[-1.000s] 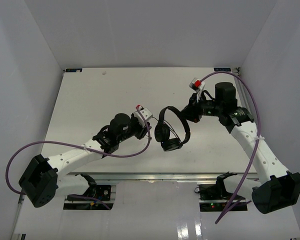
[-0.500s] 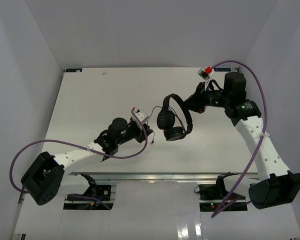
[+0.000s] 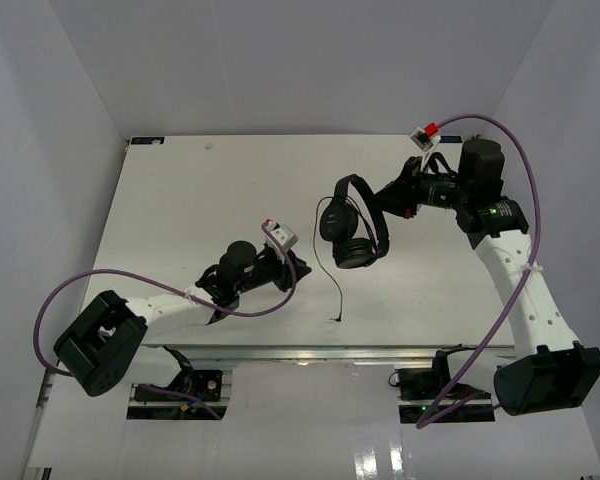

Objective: Wrap the headphones

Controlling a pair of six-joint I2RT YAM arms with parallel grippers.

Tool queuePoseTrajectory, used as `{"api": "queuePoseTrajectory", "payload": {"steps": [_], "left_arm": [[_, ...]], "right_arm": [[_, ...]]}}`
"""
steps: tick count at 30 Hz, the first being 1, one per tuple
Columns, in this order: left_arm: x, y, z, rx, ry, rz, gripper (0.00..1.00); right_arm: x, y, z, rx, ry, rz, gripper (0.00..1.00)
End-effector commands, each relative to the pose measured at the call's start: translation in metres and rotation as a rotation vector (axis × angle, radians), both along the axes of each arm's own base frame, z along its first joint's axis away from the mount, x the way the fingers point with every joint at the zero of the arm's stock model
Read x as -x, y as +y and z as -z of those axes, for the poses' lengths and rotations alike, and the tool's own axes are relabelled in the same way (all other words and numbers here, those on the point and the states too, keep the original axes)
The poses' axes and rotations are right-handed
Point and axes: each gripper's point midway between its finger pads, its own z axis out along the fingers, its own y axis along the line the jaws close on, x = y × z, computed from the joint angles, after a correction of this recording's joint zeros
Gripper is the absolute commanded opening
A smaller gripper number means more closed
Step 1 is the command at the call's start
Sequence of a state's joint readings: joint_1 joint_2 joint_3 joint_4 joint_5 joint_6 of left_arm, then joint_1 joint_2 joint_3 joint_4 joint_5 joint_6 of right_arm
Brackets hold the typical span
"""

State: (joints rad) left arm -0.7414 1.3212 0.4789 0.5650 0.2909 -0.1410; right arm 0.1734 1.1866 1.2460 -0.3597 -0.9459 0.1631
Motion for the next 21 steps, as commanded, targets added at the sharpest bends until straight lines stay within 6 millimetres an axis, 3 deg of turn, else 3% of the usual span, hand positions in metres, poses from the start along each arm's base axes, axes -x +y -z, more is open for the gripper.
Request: {"api": "queuePoseTrajectory", "payload": {"steps": [1, 5, 10, 13, 15, 16, 21], "left_arm": [[0.007, -0.005, -0.026, 0.089, -0.033, 0.039, 0.46], [0.013, 0.013, -0.038, 0.111, -0.044, -0.023, 0.61], [0.039, 0.035, -0.039, 0.164, -0.055, -0.028, 0.76], [0.052, 0.036, -0.04, 0.186, -0.066, 0.02, 0.81], [0.056, 0.031, -0.041, 0.188, -0.061, 0.061, 0.92], [0.056, 0.028, -0.04, 0.184, -0.055, 0.07, 0.97], [0.029, 0.01, -0.035, 0.157, -0.047, 0.048, 0.98]], "right_arm": [[0.0, 0.0, -0.023, -0.037, -0.05, -0.005, 0.08], [-0.002, -0.002, -0.021, -0.033, -0.049, 0.004, 0.08], [-0.006, -0.001, -0.02, -0.034, -0.05, 0.007, 0.08], [-0.007, -0.001, -0.021, -0.041, -0.049, 0.009, 0.08], [-0.007, -0.001, -0.021, -0.049, -0.046, 0.011, 0.08], [-0.007, -0.001, -0.021, -0.051, -0.047, 0.012, 0.08], [-0.005, -0.001, -0.022, -0.058, -0.043, 0.016, 0.08]]}}
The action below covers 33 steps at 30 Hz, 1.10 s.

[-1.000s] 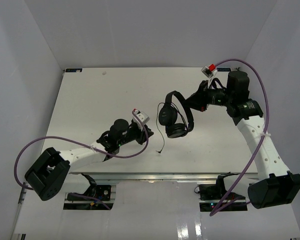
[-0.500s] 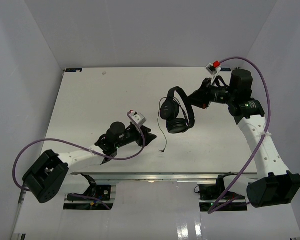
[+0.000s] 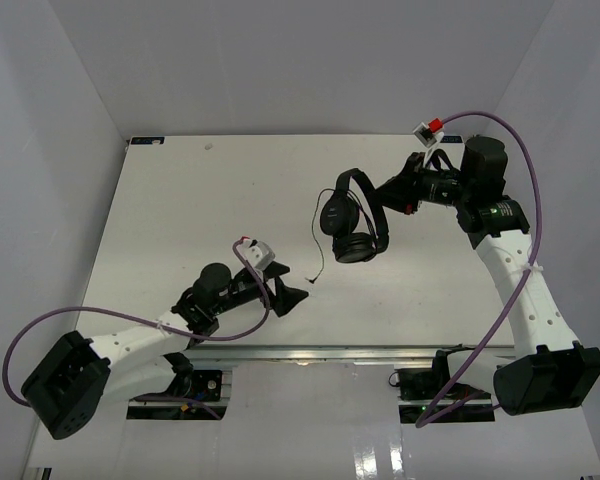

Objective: Wrap the headphones

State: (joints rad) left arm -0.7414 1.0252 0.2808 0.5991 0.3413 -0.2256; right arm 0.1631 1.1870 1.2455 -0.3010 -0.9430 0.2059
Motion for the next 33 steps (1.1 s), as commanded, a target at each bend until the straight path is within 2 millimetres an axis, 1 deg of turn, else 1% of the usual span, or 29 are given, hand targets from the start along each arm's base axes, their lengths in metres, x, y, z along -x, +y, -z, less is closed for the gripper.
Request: {"api": "queuePoseTrajectory", "payload": {"steps": [1, 3, 5, 7, 8, 9, 10, 12, 14, 16, 19, 23, 25, 26, 27, 28, 30, 33], "left_arm": [[-0.025, -0.022, -0.011, 0.025, -0.032, 0.002, 0.98], [-0.034, -0.036, -0.019, 0.056, -0.043, 0.019, 0.98], [-0.038, -0.051, -0.026, 0.099, -0.037, 0.063, 0.98], [-0.038, -0.067, -0.02, 0.114, -0.006, 0.128, 0.98], [-0.037, -0.073, -0.024, 0.133, -0.007, 0.151, 0.97], [-0.036, -0.078, -0.029, 0.157, -0.019, 0.17, 0.97], [-0.034, -0.081, -0.03, 0.17, -0.016, 0.19, 0.96], [-0.028, -0.086, -0.028, 0.179, 0.002, 0.224, 0.95], [-0.027, -0.086, -0.025, 0.173, 0.01, 0.226, 0.95], [-0.026, -0.08, -0.02, 0.157, 0.017, 0.2, 0.95], [-0.033, -0.073, -0.012, 0.112, 0.026, 0.14, 0.95], [-0.044, -0.06, 0.001, 0.042, 0.038, 0.04, 0.96], [-0.054, -0.05, 0.013, -0.007, 0.063, -0.04, 0.96], [-0.058, -0.047, 0.012, -0.018, 0.067, -0.074, 0.96], [-0.064, -0.04, 0.023, -0.06, 0.098, -0.127, 0.96], [-0.066, -0.036, 0.028, -0.083, 0.108, -0.155, 0.96], [-0.068, -0.031, 0.026, -0.09, 0.104, -0.176, 0.97], [-0.063, -0.026, 0.026, -0.089, 0.102, -0.182, 0.97]], "right_arm": [[0.002, 0.001, -0.013, -0.035, -0.026, -0.005, 0.08], [0.002, 0.0, -0.014, -0.036, -0.027, -0.001, 0.08], [0.003, 0.0, -0.014, -0.037, -0.026, -0.001, 0.08], [0.004, 0.0, -0.014, -0.038, -0.025, -0.002, 0.08], [0.004, 0.0, -0.014, -0.038, -0.026, -0.002, 0.08], [0.005, 0.0, -0.014, -0.038, -0.025, -0.002, 0.08], [0.005, 0.0, -0.013, -0.038, -0.026, -0.002, 0.08], [0.005, 0.0, -0.013, -0.037, -0.026, -0.001, 0.08], [0.005, 0.0, -0.013, -0.037, -0.027, -0.001, 0.08], [0.004, 0.001, -0.012, -0.036, -0.023, -0.003, 0.08], [0.003, 0.0, -0.011, -0.035, -0.022, 0.0, 0.08], [0.002, 0.0, -0.01, -0.035, -0.022, 0.002, 0.08], [0.002, 0.0, -0.01, -0.034, -0.025, 0.003, 0.08], [0.003, 0.0, -0.011, -0.035, -0.026, 0.002, 0.08], [0.003, 0.0, -0.01, -0.034, -0.024, 0.002, 0.08], [0.003, 0.0, -0.01, -0.034, -0.023, 0.001, 0.08], [0.003, 0.0, -0.01, -0.034, -0.022, 0.0, 0.08], [0.003, 0.0, -0.01, -0.035, -0.025, 0.0, 0.08]]}}
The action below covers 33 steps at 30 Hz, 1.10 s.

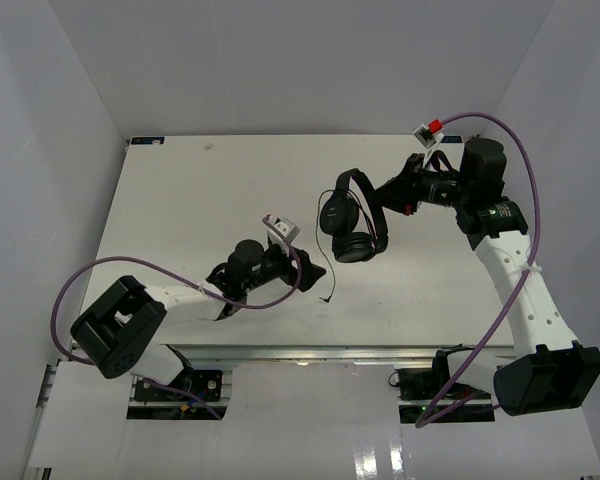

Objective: Wrap the headphones

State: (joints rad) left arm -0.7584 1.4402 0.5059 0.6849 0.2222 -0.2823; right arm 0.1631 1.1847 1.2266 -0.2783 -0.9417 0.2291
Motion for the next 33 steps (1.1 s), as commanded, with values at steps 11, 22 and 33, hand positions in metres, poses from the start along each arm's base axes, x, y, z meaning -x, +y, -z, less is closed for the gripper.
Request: {"api": "queuePoseTrajectory", "payload": {"steps": [11, 22, 33], "left_arm": [[0.047, 0.007, -0.03, 0.083, -0.104, 0.176, 0.97], [0.035, -0.038, -0.018, 0.066, -0.048, 0.269, 0.92], [0.054, -0.068, -0.004, 0.134, 0.014, 0.345, 0.47]], "right_arm": [[0.003, 0.0, -0.012, -0.024, -0.034, -0.001, 0.08], [0.005, -0.001, -0.014, -0.028, -0.038, 0.002, 0.08], [0.002, -0.001, -0.012, -0.028, -0.029, 0.018, 0.08]]}}
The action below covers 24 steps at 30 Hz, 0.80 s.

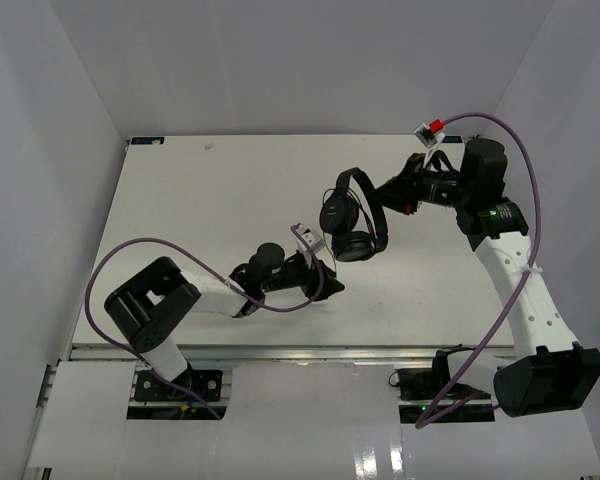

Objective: Wrap the headphones

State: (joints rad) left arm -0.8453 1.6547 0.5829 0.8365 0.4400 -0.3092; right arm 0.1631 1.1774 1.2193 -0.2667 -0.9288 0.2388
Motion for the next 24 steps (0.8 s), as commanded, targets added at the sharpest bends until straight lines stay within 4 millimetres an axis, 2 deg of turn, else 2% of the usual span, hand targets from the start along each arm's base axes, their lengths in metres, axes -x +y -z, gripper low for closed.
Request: {"api": "queuePoseTrajectory", "payload": {"steps": [1, 4, 7, 9, 12, 16, 24], "left_arm": [[0.012, -0.008, -0.021, 0.096, -0.014, 0.051, 0.43], [0.017, -0.01, -0.023, 0.12, 0.0, 0.063, 0.29], [0.019, -0.011, -0.022, 0.124, 0.016, 0.074, 0.09], [0.02, -0.011, -0.02, 0.122, 0.022, 0.072, 0.0], [0.023, -0.006, -0.018, 0.117, 0.027, 0.062, 0.0], [0.029, 0.0, -0.014, 0.095, 0.041, 0.041, 0.0], [0.074, -0.009, 0.007, 0.001, 0.078, 0.095, 0.0]], "right_arm": [[0.002, -0.001, -0.011, -0.026, -0.024, 0.006, 0.08], [0.001, -0.001, -0.009, -0.027, -0.019, 0.01, 0.08], [-0.001, -0.001, -0.008, -0.024, -0.019, 0.02, 0.08], [-0.001, -0.002, -0.008, -0.021, -0.021, 0.028, 0.08], [-0.005, -0.004, -0.006, -0.013, -0.018, 0.052, 0.08], [-0.021, -0.013, 0.0, 0.017, -0.001, 0.158, 0.08], [-0.069, -0.048, 0.02, 0.072, 0.06, 0.504, 0.08]]}}
